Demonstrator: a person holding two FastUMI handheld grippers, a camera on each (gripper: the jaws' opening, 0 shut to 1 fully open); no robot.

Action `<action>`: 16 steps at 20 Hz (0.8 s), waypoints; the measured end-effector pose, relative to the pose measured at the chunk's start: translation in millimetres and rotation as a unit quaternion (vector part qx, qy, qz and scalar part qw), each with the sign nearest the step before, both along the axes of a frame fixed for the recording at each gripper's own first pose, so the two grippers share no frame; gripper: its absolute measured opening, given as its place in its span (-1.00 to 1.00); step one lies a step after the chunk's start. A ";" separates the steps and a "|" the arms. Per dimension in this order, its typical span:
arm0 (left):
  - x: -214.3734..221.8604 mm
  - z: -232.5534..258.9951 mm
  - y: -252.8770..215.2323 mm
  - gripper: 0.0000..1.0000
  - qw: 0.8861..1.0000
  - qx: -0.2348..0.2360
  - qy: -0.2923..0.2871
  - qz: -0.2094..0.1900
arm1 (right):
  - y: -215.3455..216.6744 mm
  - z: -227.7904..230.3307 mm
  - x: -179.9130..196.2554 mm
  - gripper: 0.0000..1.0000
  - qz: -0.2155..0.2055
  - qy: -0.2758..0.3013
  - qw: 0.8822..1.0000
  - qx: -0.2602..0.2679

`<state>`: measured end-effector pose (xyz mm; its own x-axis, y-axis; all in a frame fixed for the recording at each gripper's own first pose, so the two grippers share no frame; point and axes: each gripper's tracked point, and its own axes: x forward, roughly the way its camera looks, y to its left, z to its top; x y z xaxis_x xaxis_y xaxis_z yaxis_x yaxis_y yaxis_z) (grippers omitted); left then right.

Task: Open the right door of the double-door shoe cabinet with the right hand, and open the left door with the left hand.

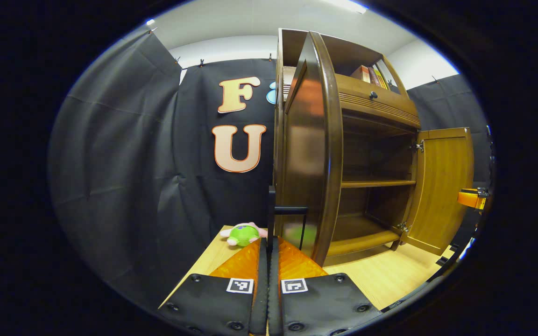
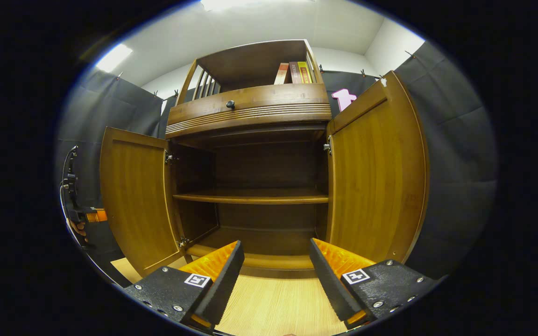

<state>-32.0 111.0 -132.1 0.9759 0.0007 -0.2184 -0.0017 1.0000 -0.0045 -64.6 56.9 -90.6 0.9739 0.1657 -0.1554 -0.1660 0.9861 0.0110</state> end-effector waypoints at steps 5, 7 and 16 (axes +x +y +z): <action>-10.8 5.2 24.1 -0.85 0.999 0.020 0.003 0.036 | 4.1 -1.2 4.2 0.75 0.004 0.001 1.000 0.004; -16.7 9.9 25.9 -0.85 0.999 0.025 -0.001 0.046 | 4.1 -1.7 4.2 0.75 0.004 0.002 1.000 0.004; -46.2 55.0 -19.8 -0.85 0.999 0.023 -0.030 0.032 | -5.8 2.2 10.2 0.75 -0.004 -0.001 1.000 0.005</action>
